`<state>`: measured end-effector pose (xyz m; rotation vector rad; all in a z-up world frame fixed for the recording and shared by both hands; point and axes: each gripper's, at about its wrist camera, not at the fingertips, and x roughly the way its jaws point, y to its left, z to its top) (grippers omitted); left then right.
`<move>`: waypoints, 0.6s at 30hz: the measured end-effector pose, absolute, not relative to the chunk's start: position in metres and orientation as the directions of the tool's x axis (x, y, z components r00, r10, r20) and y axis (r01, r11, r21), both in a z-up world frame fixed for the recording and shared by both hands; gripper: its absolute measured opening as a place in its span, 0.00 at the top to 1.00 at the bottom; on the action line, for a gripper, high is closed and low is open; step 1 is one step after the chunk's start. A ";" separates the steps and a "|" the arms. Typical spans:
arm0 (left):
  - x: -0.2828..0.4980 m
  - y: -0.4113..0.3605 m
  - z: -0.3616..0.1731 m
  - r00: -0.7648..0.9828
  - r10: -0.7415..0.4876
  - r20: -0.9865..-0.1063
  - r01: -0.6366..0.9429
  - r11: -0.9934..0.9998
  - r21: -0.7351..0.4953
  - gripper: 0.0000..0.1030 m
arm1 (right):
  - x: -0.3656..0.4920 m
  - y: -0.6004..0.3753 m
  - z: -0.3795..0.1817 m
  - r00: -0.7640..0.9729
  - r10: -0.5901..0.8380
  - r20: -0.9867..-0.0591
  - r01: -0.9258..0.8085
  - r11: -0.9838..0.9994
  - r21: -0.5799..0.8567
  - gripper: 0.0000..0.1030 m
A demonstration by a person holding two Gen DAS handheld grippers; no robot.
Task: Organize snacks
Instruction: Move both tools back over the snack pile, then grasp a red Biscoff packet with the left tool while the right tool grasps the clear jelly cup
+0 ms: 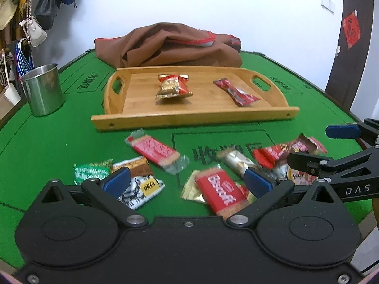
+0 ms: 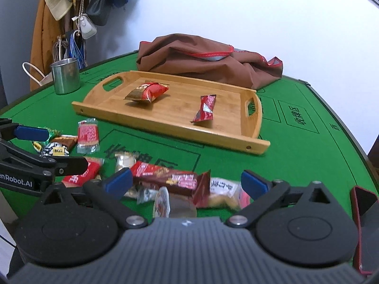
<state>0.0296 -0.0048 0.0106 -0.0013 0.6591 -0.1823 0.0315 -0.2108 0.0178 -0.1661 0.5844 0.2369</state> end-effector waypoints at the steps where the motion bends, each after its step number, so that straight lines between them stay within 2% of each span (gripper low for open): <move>1: 0.029 -0.006 0.009 0.773 -0.167 -0.612 0.167 0.984 -0.058 0.00 | 0.030 -0.211 0.017 0.810 0.165 -0.562 -0.264 0.960 -0.097 0.00; 10: 0.020 -0.012 -0.002 0.768 -0.147 -0.624 0.160 0.986 -0.037 0.00 | 0.019 -0.213 0.005 0.807 0.134 -0.576 -0.238 0.965 -0.109 0.00; 18: 0.017 -0.014 0.000 0.752 -0.177 -0.635 0.169 0.983 -0.074 0.17 | 0.019 -0.214 -0.001 0.785 0.160 -0.598 -0.243 0.968 -0.060 0.03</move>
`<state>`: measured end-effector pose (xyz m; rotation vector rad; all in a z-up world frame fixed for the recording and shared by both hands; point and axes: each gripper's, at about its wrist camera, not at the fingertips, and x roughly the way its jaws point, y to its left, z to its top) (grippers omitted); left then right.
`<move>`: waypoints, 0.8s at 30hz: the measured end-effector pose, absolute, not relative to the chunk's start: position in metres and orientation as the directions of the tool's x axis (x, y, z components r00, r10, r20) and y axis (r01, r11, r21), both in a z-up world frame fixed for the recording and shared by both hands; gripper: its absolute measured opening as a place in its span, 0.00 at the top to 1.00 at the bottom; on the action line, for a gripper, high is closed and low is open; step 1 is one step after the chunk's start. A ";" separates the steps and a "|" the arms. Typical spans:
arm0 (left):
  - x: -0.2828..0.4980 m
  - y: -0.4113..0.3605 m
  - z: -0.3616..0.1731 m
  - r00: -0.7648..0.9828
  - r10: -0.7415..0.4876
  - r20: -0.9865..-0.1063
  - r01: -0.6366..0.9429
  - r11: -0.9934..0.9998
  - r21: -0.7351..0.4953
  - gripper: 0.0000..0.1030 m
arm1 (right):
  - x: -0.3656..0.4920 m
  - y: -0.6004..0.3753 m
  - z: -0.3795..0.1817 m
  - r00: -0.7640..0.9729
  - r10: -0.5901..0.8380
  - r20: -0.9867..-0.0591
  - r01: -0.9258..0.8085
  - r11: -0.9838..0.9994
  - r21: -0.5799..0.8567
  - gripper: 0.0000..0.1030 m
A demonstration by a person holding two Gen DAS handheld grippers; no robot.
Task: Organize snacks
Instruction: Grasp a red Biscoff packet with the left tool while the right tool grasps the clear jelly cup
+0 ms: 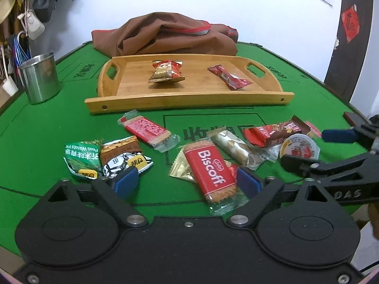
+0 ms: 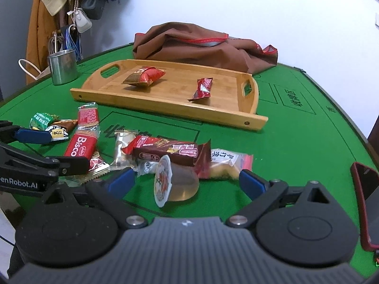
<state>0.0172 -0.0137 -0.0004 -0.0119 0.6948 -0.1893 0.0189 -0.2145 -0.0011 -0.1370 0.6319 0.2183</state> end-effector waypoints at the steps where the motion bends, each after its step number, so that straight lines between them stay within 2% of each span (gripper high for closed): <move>1: 0.017 -0.014 0.000 0.748 -0.184 -0.637 0.171 0.982 -0.082 0.21 | 0.019 -0.214 -0.002 0.782 0.161 -0.601 -0.244 0.968 -0.058 0.04; 4: 0.018 -0.015 -0.003 0.737 -0.199 -0.646 0.184 0.979 -0.091 0.29 | 0.020 -0.212 -0.006 0.774 0.158 -0.613 -0.243 0.968 -0.057 0.05; 6: 0.017 -0.017 -0.004 0.737 -0.199 -0.646 0.183 0.979 -0.092 0.30 | 0.022 -0.211 -0.009 0.769 0.152 -0.621 -0.236 0.970 -0.055 0.05; 10: 0.017 -0.021 -0.002 0.733 -0.216 -0.645 0.202 0.975 -0.096 0.43 | 0.022 -0.209 -0.010 0.767 0.150 -0.624 -0.235 0.970 -0.056 0.06; 15: 0.014 -0.025 0.002 0.736 -0.220 -0.641 0.216 0.973 -0.086 0.50 | 0.022 -0.206 -0.011 0.761 0.154 -0.630 -0.246 0.967 -0.061 0.08; 17: 0.014 -0.026 0.004 0.735 -0.227 -0.639 0.222 0.971 -0.091 0.56 | 0.022 -0.205 -0.011 0.760 0.158 -0.631 -0.250 0.966 -0.059 0.09; 24: 0.015 -0.026 0.004 0.732 -0.232 -0.640 0.215 0.971 -0.106 0.58 | 0.023 -0.204 -0.012 0.758 0.171 -0.630 -0.253 0.967 -0.042 0.14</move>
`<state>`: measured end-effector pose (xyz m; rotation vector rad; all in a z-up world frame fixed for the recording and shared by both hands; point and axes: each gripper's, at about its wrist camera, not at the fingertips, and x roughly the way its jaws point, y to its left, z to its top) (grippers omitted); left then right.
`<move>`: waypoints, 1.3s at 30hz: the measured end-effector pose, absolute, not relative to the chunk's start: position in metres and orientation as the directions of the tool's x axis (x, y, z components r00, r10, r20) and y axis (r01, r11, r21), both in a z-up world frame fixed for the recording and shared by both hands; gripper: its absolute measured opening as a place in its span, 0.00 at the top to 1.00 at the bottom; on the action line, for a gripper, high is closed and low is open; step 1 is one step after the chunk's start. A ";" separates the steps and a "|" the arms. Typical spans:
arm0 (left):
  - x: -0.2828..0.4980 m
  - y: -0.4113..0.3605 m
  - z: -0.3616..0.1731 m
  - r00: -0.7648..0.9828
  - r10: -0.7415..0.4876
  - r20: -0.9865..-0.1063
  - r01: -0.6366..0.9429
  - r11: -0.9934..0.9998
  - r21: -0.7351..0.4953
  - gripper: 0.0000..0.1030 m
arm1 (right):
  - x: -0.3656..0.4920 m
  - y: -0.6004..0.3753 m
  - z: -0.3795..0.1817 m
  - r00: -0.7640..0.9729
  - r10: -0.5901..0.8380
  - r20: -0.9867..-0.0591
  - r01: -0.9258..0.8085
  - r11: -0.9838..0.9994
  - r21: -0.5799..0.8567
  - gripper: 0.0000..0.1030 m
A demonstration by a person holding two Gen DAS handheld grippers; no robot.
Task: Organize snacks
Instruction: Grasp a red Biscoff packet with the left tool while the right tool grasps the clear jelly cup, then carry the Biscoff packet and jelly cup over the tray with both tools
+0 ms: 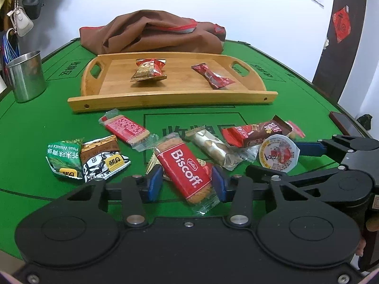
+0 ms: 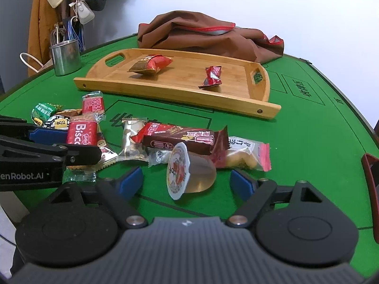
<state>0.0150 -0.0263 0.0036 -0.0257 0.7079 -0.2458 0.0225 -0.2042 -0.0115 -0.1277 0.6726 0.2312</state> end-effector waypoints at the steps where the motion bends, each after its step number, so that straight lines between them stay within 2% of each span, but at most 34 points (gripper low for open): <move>1: 0.015 -0.026 0.003 0.732 -0.233 -0.640 0.215 0.971 -0.108 0.62 | 0.023 -0.204 -0.012 0.757 0.174 -0.630 -0.254 0.966 -0.038 0.15; 3: 0.014 -0.027 0.003 0.727 -0.247 -0.640 0.226 0.967 -0.117 0.68 | 0.022 -0.204 -0.011 0.753 0.185 -0.632 -0.262 0.965 -0.029 0.18; 10: 0.014 -0.030 0.004 0.727 -0.248 -0.641 0.234 0.966 -0.109 0.70 | 0.021 -0.200 -0.010 0.754 0.196 -0.627 -0.275 0.961 -0.031 0.23; 23: 0.016 -0.024 0.008 0.726 -0.266 -0.635 0.241 0.962 -0.128 0.80 | 0.021 -0.201 -0.008 0.757 0.193 -0.624 -0.265 0.964 -0.023 0.52; 30: 0.017 -0.024 0.008 0.728 -0.268 -0.631 0.244 0.961 -0.127 0.80 | 0.020 -0.201 -0.007 0.756 0.192 -0.626 -0.259 0.966 -0.017 0.53; 35: 0.018 -0.022 0.010 0.721 -0.287 -0.631 0.248 0.957 -0.151 0.90 | 0.021 -0.202 -0.006 0.752 0.195 -0.630 -0.255 0.967 -0.005 0.53; 39: 0.019 -0.024 0.010 0.722 -0.287 -0.629 0.254 0.956 -0.145 0.91 | 0.022 -0.205 -0.005 0.748 0.197 -0.633 -0.247 0.969 0.010 0.53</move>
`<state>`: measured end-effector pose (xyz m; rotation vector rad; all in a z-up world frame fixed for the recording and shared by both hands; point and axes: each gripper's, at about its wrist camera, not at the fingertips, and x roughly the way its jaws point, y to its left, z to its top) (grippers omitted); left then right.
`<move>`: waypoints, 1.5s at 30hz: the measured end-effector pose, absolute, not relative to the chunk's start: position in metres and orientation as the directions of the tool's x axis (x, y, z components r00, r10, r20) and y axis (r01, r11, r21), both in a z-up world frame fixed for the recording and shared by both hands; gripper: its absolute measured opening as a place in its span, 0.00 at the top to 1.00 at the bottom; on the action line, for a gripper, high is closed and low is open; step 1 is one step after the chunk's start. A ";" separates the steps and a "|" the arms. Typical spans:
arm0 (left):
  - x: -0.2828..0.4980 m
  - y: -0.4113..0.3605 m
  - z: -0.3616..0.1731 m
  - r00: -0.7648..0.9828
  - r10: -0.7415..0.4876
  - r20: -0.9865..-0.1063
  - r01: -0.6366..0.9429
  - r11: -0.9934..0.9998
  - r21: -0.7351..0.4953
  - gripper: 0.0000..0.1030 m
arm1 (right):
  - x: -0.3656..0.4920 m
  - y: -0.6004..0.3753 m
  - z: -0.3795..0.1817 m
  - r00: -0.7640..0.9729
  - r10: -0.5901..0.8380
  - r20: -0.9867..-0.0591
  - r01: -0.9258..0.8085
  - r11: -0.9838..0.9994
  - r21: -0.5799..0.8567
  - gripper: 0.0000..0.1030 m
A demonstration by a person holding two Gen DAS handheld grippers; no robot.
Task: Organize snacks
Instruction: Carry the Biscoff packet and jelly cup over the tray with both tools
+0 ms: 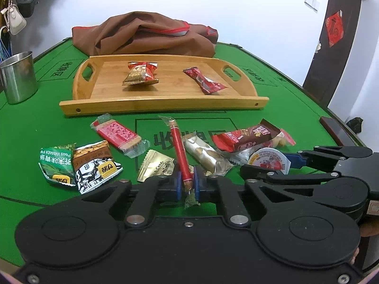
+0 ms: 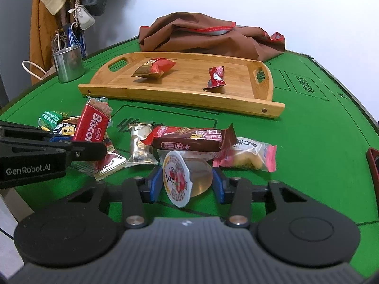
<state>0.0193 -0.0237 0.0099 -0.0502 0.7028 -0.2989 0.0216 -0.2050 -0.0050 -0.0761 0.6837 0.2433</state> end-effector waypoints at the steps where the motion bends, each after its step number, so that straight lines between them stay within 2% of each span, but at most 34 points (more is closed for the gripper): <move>1: 0.020 -0.024 0.010 0.722 -0.288 -0.629 0.255 0.956 -0.145 0.92 | 0.021 -0.206 -0.005 0.746 0.201 -0.634 -0.246 0.969 0.017 0.53; 26: 0.036 0.001 0.037 0.773 -0.263 -0.578 0.230 0.964 -0.130 0.94 | 0.026 -0.227 0.027 0.790 0.193 -0.582 -0.184 0.980 0.075 0.55; 37: 0.090 0.017 0.052 0.746 -0.290 -0.600 0.229 0.957 -0.178 0.94 | 0.071 -0.243 0.051 0.807 0.187 -0.560 -0.140 0.982 0.126 0.55; 45: 0.154 0.041 0.057 0.702 -0.295 -0.648 0.167 0.953 -0.253 0.94 | 0.131 -0.252 0.059 0.791 0.161 -0.590 -0.074 0.983 0.169 0.55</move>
